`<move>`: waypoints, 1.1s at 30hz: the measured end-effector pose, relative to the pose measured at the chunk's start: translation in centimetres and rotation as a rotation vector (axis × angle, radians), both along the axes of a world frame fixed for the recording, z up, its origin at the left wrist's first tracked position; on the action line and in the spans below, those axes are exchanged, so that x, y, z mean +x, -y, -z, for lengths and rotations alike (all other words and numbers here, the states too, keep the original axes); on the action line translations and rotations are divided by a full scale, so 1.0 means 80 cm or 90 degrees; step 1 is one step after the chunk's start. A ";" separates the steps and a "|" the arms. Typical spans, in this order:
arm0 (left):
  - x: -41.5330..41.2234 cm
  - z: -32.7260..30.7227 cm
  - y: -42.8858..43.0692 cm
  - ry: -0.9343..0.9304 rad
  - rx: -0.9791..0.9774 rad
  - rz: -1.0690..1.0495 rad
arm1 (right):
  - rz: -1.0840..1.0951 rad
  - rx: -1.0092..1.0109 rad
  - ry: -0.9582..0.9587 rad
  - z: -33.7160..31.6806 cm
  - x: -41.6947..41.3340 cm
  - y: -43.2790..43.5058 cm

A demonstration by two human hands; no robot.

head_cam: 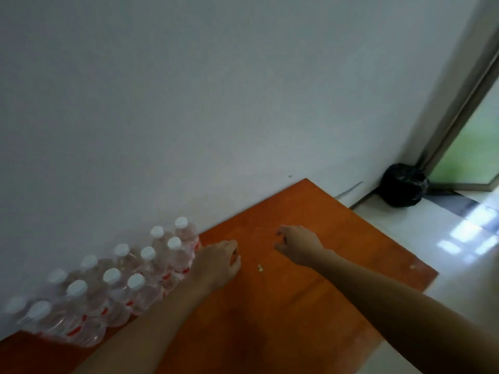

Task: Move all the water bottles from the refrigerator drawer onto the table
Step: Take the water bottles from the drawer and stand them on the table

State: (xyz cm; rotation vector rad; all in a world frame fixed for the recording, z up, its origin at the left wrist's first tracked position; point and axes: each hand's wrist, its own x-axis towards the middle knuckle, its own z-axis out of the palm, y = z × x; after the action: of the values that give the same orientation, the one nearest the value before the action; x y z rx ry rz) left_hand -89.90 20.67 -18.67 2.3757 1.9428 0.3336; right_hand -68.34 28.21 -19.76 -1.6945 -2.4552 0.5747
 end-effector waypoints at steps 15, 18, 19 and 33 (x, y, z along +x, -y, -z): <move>0.570 -0.034 0.052 0.010 -0.004 0.420 | 0.461 0.045 0.044 -0.046 0.584 0.272; 0.671 -0.034 0.052 0.006 0.000 0.487 | 0.548 0.046 0.015 -0.038 0.665 0.312; 0.704 -0.033 0.052 0.002 -0.001 0.508 | 0.572 0.048 0.007 -0.034 0.690 0.323; 1.176 -0.035 0.019 -0.001 -0.026 0.805 | 0.888 0.063 0.041 -0.034 1.040 0.402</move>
State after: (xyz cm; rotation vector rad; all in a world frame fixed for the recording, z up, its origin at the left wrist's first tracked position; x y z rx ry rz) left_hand 4.14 19.11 -15.87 2.9309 0.1630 0.1727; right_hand 14.89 -3.98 -17.07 -2.7034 -0.7701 0.1646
